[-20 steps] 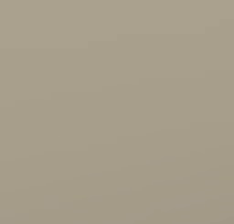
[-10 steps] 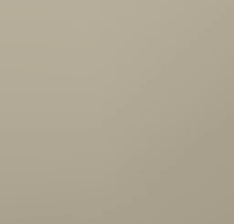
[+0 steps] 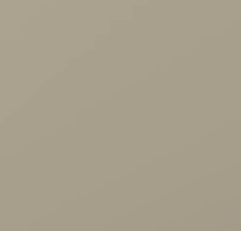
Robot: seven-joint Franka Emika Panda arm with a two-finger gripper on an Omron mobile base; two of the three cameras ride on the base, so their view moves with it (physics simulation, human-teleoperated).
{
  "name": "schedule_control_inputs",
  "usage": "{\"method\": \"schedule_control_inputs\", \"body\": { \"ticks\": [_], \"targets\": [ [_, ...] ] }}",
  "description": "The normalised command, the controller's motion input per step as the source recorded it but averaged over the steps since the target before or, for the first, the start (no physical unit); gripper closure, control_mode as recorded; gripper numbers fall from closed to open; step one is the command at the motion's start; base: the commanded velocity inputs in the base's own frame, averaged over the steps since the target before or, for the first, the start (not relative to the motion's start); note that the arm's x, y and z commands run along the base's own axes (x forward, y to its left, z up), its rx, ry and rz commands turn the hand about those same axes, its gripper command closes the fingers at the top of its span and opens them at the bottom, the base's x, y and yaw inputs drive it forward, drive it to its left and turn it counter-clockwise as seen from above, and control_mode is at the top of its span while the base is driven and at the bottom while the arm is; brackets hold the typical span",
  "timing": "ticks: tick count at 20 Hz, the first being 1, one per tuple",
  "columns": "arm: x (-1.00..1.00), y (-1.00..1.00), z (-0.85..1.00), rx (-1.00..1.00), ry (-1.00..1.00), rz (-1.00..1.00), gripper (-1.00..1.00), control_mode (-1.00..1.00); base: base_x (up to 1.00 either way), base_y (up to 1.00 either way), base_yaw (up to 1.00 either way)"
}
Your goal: Pick up the pan with the steak in it and place it on the dining table. Then place the steak on the plate.
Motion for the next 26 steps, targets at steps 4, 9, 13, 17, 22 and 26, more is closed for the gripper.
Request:
{"method": "schedule_control_inputs", "body": {
  "ticks": [4, 9, 13, 17, 22, 26],
  "targets": [
    [0.0, 0.0, 0.0, 0.0, 0.0, 0.0, 1.0, 1.0, -0.07, -0.17, 0.13],
    [0.0, 0.0, 0.0, 0.0, 0.0, 0.0, 1.0, 1.0, -0.18, -0.23, 0.31],
    [0.0, 0.0, 0.0, 0.0, 0.0, 0.0, 1.0, 1.0, -0.05, -0.01, 0.07],
    [0.0, 0.0, 0.0, 0.0, 0.0, 0.0, 1.0, 1.0, 0.0, -0.37, 0.03],
    [0.0, 0.0, 0.0, 0.0, 0.0, 0.0, 1.0, 1.0, 0.08, -0.51, 0.09],
    [0.0, 0.0, 0.0, 0.0, 0.0, 0.0, 1.0, 1.0, 0.54, -0.23, 0.0]
  ]
}}
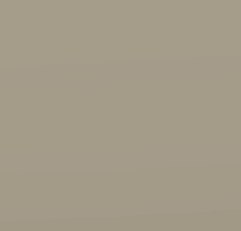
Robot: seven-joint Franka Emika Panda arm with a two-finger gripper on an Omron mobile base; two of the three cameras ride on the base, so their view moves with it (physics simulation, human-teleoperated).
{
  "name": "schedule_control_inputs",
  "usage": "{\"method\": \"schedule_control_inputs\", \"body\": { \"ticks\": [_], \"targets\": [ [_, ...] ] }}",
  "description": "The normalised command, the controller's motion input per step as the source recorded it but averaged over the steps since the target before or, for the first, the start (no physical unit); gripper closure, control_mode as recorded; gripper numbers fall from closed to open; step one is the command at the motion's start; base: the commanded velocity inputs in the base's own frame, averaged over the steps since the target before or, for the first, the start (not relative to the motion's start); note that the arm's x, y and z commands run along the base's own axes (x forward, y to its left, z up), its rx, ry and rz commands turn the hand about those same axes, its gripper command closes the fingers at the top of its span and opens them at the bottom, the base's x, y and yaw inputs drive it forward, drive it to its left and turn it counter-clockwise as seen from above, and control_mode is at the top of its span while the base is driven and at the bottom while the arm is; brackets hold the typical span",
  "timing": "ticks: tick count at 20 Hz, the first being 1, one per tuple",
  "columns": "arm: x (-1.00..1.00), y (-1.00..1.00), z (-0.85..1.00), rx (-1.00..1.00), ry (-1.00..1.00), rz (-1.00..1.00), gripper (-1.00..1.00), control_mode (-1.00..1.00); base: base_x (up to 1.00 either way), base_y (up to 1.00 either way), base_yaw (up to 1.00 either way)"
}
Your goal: Pick up the pan with the steak in it and place it on the dining table. Then place the steak on the plate.
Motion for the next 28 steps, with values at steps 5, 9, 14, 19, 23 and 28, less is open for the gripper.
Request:
{"method": "schedule_control_inputs", "body": {
  "ticks": [5, 9, 14, 19, 23, 28],
  "targets": [
    [0.0, 0.0, 0.0, 0.0, 0.0, 0.0, 1.0, 1.0, 0.69, -0.06, 0.0],
    [0.0, 0.0, 0.0, 0.0, 0.0, 0.0, 1.0, 1.0, 0.95, 0.13, -0.08],
    [0.0, 0.0, 0.0, 0.0, 0.0, 0.0, 1.0, 1.0, 0.88, 0.12, -0.08],
    [0.15, 0.03, 0.05, 0.0, -0.01, -0.01, 1.0, -1.0, 0.63, 0.08, -0.06],
    [0.75, 0.2, 0.19, 0.01, -0.05, -0.05, 1.0, -1.0, 0.0, 0.0, 0.0],
    [0.75, 0.25, 0.15, 0.0, -0.05, -0.04, 1.0, -1.0, 0.0, 0.0, 0.0]
  ]
}}
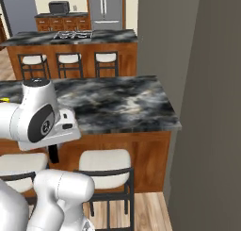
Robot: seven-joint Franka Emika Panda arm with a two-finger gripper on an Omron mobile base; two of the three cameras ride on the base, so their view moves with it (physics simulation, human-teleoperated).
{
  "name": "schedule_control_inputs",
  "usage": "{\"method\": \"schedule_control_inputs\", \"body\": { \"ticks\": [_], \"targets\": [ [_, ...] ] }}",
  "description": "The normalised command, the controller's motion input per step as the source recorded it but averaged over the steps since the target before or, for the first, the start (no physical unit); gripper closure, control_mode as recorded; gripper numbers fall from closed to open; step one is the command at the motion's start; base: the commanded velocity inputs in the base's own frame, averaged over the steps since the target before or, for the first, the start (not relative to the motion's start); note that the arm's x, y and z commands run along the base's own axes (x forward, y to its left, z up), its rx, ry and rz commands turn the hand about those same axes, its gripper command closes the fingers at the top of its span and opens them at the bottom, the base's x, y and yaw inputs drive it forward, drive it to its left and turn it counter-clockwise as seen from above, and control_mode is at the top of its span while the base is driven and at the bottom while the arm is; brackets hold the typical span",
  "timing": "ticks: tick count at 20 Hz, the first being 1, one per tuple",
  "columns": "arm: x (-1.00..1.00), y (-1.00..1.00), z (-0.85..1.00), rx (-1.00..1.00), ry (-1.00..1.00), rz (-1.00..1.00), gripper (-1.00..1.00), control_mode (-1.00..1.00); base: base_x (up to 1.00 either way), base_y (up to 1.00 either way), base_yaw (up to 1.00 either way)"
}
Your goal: Pick up the pan with the steak in it and place it on the dining table. Then place the steak on the plate.
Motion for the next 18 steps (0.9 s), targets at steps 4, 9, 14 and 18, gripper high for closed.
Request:
{"method": "schedule_control_inputs", "body": {
  "ticks": [4, 9, 14, 18],
  "targets": [
    [0.87, 0.3, 0.05, 0.0, -0.02, -0.05, 1.0, -1.0, 0.0, 0.0, 0.0],
    [0.89, 0.22, 0.0, 0.0, 0.0, -0.06, 1.0, -1.0, 0.0, 0.0, 0.0],
    [0.84, 0.06, 0.0, 0.0, 0.0, -0.05, 1.0, -1.0, 0.0, 0.0, 0.0],
    [0.65, 0.0, -0.02, -0.02, 0.0, -0.04, 1.0, -1.0, 0.0, 0.0, 0.0]
  ]
}}
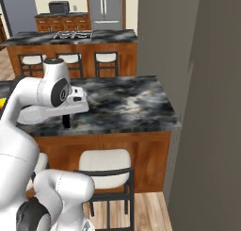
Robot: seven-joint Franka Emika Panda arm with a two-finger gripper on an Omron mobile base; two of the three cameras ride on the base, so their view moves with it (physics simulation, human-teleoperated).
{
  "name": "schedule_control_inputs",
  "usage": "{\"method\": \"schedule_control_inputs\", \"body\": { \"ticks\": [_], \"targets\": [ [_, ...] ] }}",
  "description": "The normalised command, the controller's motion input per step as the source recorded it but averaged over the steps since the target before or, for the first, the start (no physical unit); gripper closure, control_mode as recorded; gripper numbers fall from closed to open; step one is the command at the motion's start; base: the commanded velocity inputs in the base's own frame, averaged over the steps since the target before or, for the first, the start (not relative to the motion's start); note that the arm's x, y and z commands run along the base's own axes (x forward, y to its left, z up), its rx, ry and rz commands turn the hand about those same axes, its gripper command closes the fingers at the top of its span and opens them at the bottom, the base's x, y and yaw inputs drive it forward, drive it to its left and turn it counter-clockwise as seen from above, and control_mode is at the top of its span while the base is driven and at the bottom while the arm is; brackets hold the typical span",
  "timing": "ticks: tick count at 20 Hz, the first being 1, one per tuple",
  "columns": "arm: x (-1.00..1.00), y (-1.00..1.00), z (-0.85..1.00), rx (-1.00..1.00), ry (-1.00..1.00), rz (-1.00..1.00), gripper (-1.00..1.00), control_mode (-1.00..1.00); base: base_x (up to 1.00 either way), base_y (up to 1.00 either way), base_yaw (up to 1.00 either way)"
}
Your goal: Pick up the pan with the steak in it and place it on the dining table. Then place the steak on the plate.
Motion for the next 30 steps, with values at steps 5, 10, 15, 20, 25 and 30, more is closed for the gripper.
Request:
{"method": "schedule_control_inputs", "body": {
  "ticks": [5, 10, 15, 20, 25, 30],
  "targets": [
    [0.03, 0.0, 0.0, 0.0, 0.01, 0.0, 1.0, -1.0, 0.0, 0.0, 0.0],
    [0.12, 0.05, -0.3, 0.0, 0.0, 0.0, 1.0, -1.0, 0.0, 0.0, 0.0],
    [0.3, 0.17, -0.42, 0.0, 0.0, 0.01, 1.0, -1.0, 0.0, 0.0, 0.0],
    [0.53, 0.18, -0.36, 0.0, -0.01, 0.0, 1.0, -1.0, 0.0, 0.0, 0.0],
    [0.67, 0.11, -0.26, 0.0, -0.02, 0.0, 1.0, -1.0, 0.0, 0.0, 0.0],
    [0.51, 0.13, -0.31, 0.0, -0.01, 0.0, 1.0, -1.0, 0.0, 0.0, 0.0]
  ]
}}
